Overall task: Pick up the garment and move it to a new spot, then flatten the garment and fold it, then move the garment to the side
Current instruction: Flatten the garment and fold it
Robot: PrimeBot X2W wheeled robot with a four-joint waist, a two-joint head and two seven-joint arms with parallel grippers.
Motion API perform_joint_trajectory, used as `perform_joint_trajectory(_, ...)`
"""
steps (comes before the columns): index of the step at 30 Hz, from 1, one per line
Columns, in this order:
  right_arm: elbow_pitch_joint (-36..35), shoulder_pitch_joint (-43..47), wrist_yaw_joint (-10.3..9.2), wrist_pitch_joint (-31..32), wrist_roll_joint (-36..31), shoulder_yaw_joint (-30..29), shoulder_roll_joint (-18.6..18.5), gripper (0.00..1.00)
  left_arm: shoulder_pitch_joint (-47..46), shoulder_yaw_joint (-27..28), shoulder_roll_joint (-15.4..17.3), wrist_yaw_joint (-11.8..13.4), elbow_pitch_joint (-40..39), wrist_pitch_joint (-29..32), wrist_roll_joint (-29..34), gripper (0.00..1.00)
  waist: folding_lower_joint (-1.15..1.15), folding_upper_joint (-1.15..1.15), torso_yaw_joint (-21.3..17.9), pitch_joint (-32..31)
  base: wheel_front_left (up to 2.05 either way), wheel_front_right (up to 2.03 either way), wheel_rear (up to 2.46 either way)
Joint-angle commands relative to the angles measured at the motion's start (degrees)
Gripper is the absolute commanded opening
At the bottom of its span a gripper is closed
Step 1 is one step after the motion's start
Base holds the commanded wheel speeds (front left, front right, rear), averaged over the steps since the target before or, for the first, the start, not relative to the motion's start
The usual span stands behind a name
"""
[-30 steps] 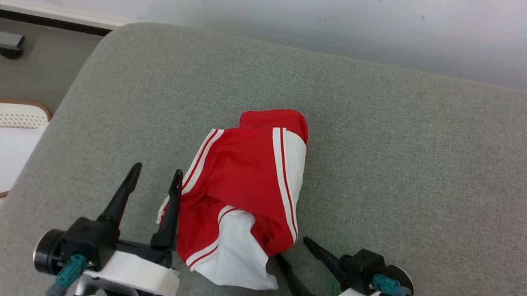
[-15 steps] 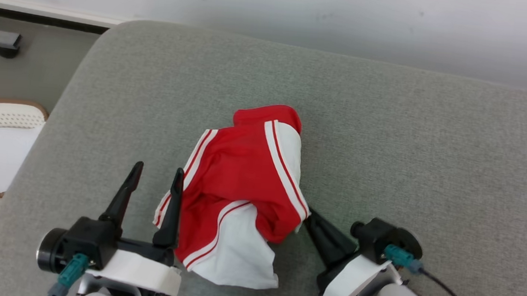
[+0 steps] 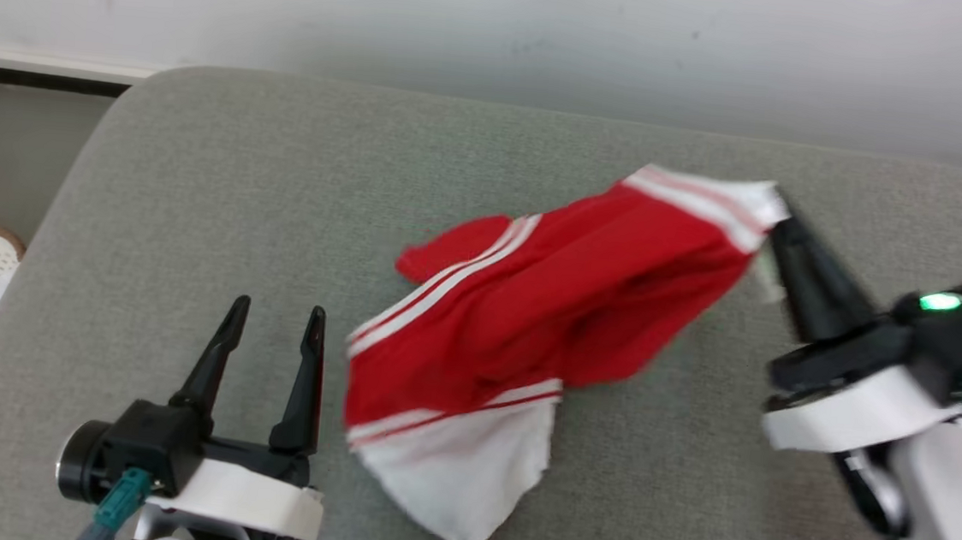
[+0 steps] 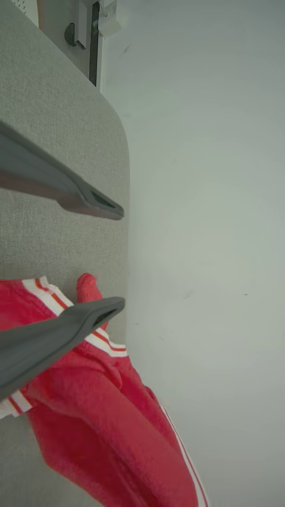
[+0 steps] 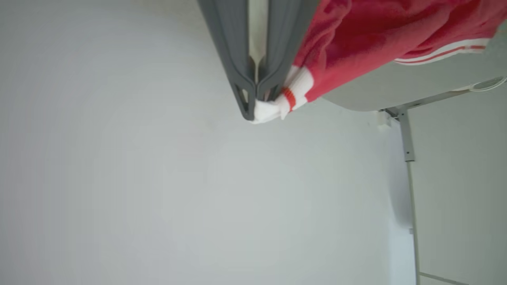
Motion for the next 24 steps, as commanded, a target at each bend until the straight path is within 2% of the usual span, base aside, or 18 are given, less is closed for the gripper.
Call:
perform_joint_trajectory(1,-3.5,1.9,-0.15,1.0,-1.3,-3.0,-1.0,0.00,0.3,0.1,0.3,0.1,-0.2,-0.3,-0.3,1.00,0.00,0.00,-0.5,-0.1,0.00,0.00,0.00)
perform_joint_trajectory(6,-15.1,6.6,-0.15,7.0,-4.4,-13.0,-2.1,0.00,0.6,0.2,0.5,0.1,-0.2,-0.3,-0.6,1.00,0.00,0.00,-1.7,-0.5,0.00,0.00,0.00)
perform_joint_trajectory(9,-17.7,10.3,-0.15,10.9,-5.0,-17.8,-1.4,0.00,0.1,0.0,0.5,-0.2,0.0,-0.3,-0.8,1.00,0.00,0.00,-1.8,-0.6,0.00,0.00,0.00)
perform_joint_trajectory(14,-13.5,17.6,-0.15,13.4,-5.0,-24.5,0.8,0.00,-0.6,-0.8,-0.1,-0.4,0.4,-0.5,-0.9,1.00,0.00,0.00,-1.5,-0.7,0.00,0.00,0.00)
perform_joint_trajectory(20,-3.6,21.8,-0.14,10.8,-3.9,-28.8,3.2,0.00,-0.7,-1.1,0.0,-0.6,0.9,-0.6,-1.0,1.00,0.00,0.00,-1.8,-0.7,0.00,0.00,0.00)
perform_joint_trajectory(21,-2.4,21.9,-0.15,10.3,-3.7,-29.0,3.6,0.06,-0.6,-1.1,0.0,-0.6,1.0,-0.5,-1.0,1.00,0.00,0.00,-1.9,-0.8,0.00,0.00,0.00)
perform_joint_trajectory(22,-1.1,21.9,-0.15,9.7,-3.8,-29.1,3.7,0.46,-0.5,-1.1,0.1,-0.6,1.1,-0.5,-1.0,1.00,0.00,0.00,-2.0,-0.9,0.00,0.00,0.00)
perform_joint_trajectory(23,-0.2,22.1,-0.15,9.1,-3.5,-29.2,3.9,1.00,-0.4,-1.1,0.2,-0.6,1.2,-0.5,-1.0,1.00,0.00,0.00,-2.1,-1.0,0.00,0.00,0.00)
perform_joint_trajectory(24,0.4,22.4,-0.15,8.4,-3.4,-29.4,4.1,1.00,-0.3,-1.1,0.3,-0.6,1.2,-0.4,-1.1,1.00,0.00,0.00,-2.1,-1.2,0.00,0.00,0.00)
